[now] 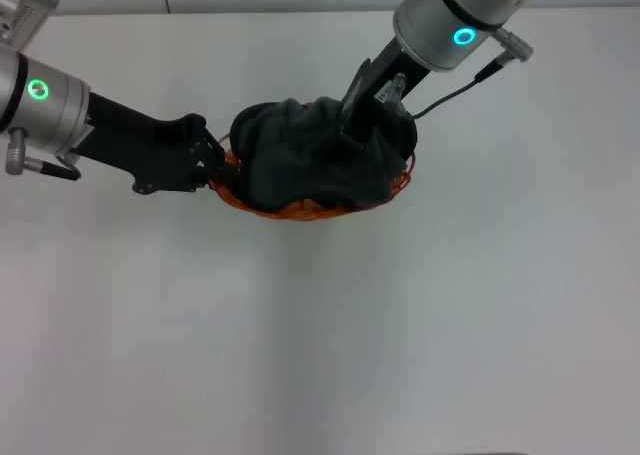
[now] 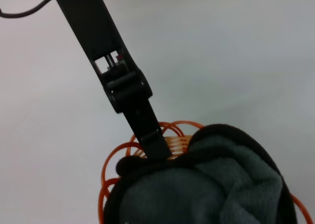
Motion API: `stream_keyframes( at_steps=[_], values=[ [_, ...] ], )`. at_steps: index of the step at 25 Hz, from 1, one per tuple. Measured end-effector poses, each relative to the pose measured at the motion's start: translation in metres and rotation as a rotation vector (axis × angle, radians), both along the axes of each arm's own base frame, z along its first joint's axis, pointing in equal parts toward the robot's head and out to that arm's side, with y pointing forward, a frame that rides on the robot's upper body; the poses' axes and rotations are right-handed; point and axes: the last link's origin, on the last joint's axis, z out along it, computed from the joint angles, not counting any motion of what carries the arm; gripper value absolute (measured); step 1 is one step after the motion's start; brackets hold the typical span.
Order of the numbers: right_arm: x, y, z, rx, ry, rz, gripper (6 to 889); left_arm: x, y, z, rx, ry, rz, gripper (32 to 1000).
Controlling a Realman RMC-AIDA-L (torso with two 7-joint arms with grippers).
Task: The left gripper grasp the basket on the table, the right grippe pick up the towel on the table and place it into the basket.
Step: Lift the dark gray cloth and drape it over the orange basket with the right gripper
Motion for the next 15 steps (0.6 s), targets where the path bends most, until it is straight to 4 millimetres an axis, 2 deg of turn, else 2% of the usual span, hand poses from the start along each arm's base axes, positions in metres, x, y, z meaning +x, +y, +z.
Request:
stream_keyframes(
  at_steps=[7,15],
  values=[
    [-0.0072,-0.0031,-0.0013,-0.028,0.047,0.016,187,-0.0013,-0.0005,0.0,0.001,0.002,0.002,99],
    [-0.0088,-0.0041,-0.0004,-0.038,0.051,0.023,532,-0.0022,-0.001,0.0,0.0,0.004,0.003,99]
  ],
)
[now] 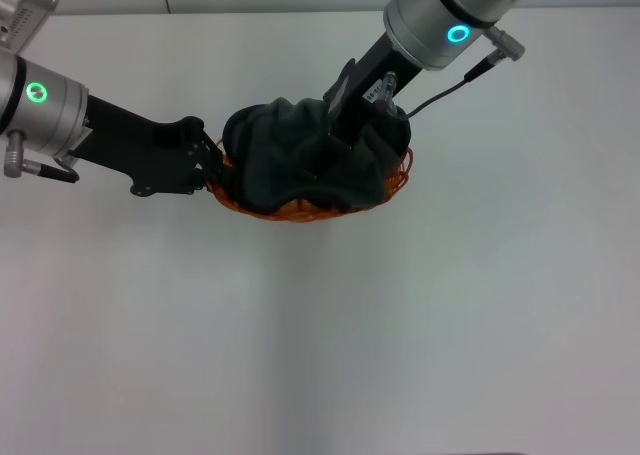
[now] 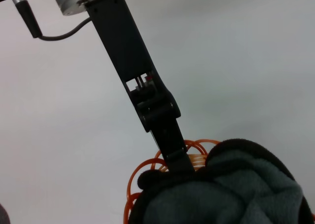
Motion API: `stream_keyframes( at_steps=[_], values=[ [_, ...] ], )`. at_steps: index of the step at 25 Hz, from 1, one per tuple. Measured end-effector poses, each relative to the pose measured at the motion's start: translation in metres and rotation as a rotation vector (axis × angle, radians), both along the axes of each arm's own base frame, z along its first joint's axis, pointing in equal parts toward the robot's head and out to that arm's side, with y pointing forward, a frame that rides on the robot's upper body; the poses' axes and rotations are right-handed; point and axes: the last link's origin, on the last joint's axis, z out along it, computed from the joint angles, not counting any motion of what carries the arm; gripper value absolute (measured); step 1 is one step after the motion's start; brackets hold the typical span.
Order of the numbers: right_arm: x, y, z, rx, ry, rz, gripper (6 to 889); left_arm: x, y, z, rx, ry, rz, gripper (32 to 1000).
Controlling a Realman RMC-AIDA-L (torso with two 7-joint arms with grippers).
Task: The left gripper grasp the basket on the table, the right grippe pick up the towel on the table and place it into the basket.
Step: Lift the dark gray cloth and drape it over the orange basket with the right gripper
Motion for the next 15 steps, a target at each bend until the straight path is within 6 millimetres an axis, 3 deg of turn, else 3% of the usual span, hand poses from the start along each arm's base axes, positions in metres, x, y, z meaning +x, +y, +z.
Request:
stream_keyframes(
  at_steps=[3,5,15],
  values=[
    [-0.0001,-0.0001,0.0002,-0.001,0.0,0.001,656,-0.0005,-0.0004,-0.0001,-0.001,0.0,0.001,99],
    [-0.0002,-0.0001,0.0003,-0.001,0.0,0.002,853,-0.0007,-0.0005,-0.0002,-0.001,0.0,0.002,99],
    [-0.0006,0.0001,0.0004,-0.001,0.0,0.004,861,-0.0008,-0.0006,-0.0002,-0.001,0.0,0.002,99]
  ],
)
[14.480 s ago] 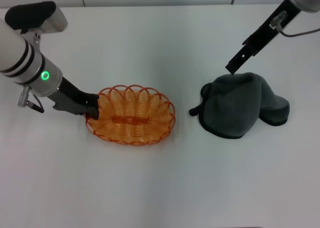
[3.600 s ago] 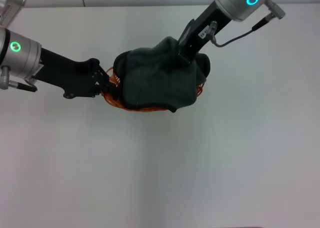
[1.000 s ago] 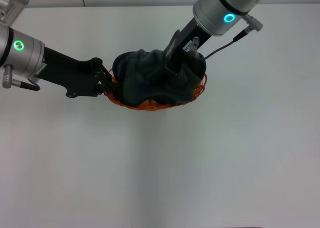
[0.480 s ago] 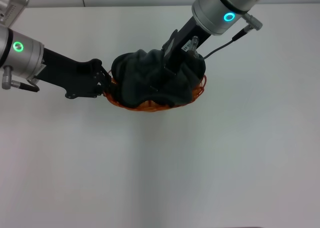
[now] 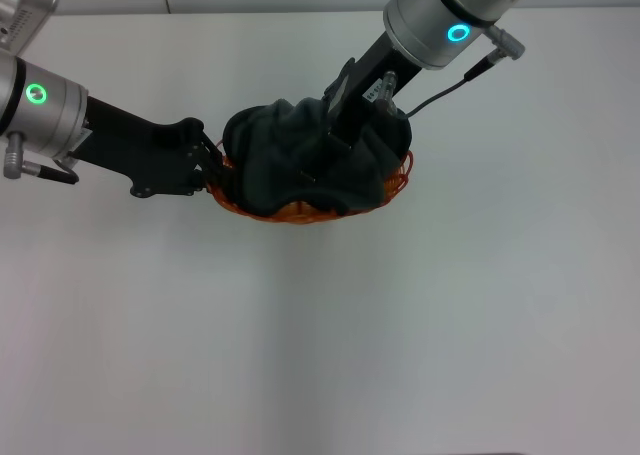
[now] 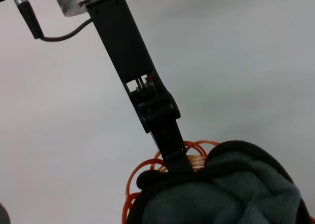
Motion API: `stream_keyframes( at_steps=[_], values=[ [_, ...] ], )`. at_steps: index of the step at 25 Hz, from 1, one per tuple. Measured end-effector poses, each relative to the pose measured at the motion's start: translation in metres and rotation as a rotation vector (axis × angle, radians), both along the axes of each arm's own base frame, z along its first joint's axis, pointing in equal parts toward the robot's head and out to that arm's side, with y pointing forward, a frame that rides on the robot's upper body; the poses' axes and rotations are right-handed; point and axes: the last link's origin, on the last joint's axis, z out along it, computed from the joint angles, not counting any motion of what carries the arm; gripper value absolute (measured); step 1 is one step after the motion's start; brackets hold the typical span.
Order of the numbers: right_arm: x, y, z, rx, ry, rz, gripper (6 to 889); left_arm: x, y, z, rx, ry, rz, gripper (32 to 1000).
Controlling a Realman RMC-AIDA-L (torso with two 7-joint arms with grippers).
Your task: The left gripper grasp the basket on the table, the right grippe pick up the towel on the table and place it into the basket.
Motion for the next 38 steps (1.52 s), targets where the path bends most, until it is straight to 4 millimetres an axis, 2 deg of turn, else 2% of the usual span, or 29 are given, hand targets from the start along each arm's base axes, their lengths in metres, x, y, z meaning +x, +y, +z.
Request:
stream_keyframes(
  at_steps=[13,21,32,38],
  values=[
    [-0.003,-0.001,0.002,-0.008,0.0,0.015,861,-0.002,-0.001,0.0,0.003,0.001,0.004,99],
    [-0.014,-0.002,0.019,-0.001,0.026,0.023,861,-0.008,-0.003,0.002,0.005,0.005,0.018,99],
    [-0.031,-0.005,0.063,0.085,0.059,0.052,861,-0.011,-0.004,0.002,0.005,0.007,0.024,99],
    [-0.035,-0.011,0.074,0.077,0.06,0.051,861,-0.011,-0.004,0.002,0.005,0.007,0.024,99]
  ],
)
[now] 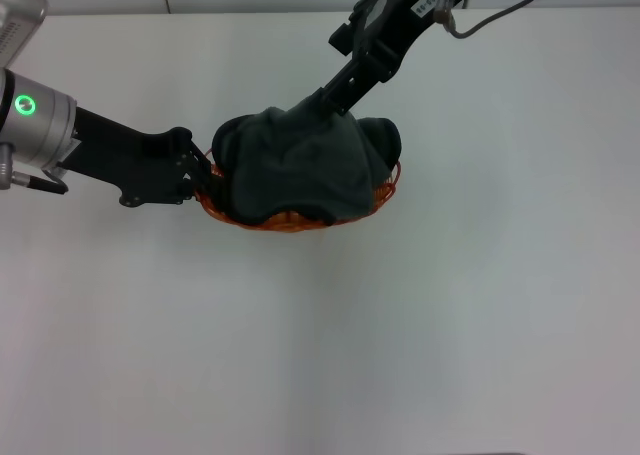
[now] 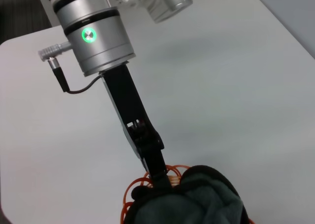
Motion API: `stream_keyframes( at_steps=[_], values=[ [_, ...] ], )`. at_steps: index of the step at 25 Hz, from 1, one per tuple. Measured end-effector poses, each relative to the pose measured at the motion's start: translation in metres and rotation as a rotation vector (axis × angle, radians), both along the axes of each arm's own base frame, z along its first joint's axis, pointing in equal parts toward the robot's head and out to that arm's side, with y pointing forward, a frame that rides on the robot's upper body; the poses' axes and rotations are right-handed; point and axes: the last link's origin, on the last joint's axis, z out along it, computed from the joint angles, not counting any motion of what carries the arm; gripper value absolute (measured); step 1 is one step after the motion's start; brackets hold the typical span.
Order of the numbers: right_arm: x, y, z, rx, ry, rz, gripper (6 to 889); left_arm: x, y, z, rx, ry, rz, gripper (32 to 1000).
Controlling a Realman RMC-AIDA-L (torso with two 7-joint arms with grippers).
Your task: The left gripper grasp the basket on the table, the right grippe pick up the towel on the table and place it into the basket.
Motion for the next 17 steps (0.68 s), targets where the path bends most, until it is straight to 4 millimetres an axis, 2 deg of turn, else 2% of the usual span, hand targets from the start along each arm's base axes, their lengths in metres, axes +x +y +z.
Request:
stream_keyframes(
  at_steps=[9,17],
  values=[
    [0.001,-0.001,0.011,-0.007,0.035,-0.035,861,0.0,0.0,0.0,0.0,0.0,0.0,99],
    [0.001,-0.001,0.012,-0.006,0.038,-0.038,861,0.0,0.0,0.0,0.0,0.0,-0.001,99]
  ],
)
